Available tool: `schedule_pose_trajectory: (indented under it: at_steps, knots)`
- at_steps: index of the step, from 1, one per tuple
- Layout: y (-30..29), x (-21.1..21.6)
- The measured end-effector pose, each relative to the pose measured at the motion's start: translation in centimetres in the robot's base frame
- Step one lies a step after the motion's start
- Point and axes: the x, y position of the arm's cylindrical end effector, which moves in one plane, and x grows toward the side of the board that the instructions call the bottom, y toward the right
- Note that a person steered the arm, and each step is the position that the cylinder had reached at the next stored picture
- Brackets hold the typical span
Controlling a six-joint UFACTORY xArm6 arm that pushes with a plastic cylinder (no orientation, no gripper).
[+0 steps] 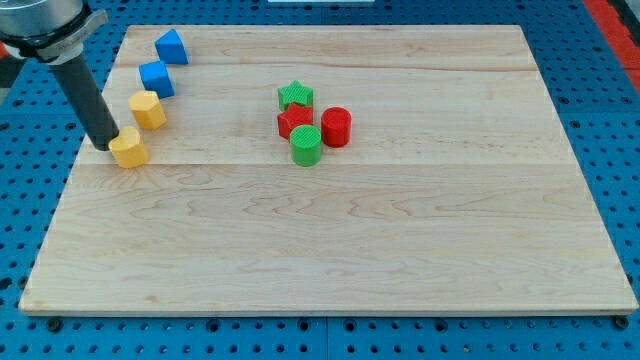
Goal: Place the green circle right to the yellow heart
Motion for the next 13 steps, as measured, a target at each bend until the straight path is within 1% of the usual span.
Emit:
schedule_pose_trajectory:
  at_steps: [1,2,3,4,5,6,7,8,9,10,11,12,13]
  knots:
    - [-2.7,4.8]
    - [4.7,7.6]
    - [15.9,8.4]
    - [25.5,5.9]
    - [27.9,3.1]
    - [27.8,0.5]
    - [25.6,-0.8]
    - [19.5,-0.8]
    - [17.8,0.4]
    - [19.5,4.9]
    - [15.9,4.4]
    - [14.1,1.9]
    - [14.6,2.7]
